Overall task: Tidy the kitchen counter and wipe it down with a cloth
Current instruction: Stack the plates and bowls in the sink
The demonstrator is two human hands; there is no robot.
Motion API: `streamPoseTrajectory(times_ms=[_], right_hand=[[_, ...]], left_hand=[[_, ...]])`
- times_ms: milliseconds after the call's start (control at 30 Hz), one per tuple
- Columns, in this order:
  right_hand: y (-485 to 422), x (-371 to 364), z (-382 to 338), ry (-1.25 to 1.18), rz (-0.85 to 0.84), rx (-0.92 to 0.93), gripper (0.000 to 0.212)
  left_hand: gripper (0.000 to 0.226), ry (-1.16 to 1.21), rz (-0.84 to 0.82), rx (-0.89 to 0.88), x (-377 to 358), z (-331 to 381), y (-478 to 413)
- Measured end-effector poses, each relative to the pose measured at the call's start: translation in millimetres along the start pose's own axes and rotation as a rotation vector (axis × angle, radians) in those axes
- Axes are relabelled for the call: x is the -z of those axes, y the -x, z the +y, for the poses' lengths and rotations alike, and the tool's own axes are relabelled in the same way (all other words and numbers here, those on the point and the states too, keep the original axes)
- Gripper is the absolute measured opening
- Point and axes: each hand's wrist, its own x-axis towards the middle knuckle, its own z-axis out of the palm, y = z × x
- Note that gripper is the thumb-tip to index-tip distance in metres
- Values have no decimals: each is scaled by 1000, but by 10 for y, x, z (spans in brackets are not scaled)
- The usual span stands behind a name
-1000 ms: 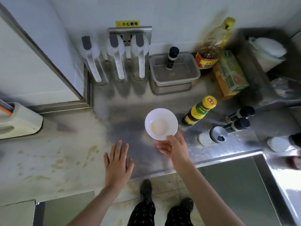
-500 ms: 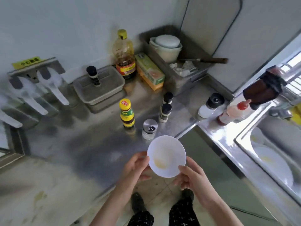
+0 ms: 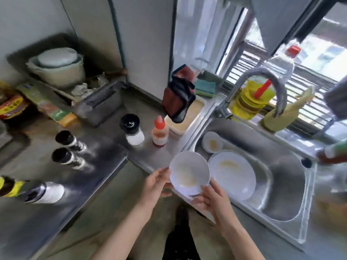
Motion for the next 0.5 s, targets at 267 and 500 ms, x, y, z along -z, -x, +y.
streamPoseTrajectory(times_ms=[267,500], right_hand=[[-1049,1206,-286,66,192,-45,29],[-1987,1520,-236,48,231,-132,32]], left_hand=[[43,-811,223,-354,-895,-499,-999],[67,-1526,185,-315,-1016,-824,-1103]])
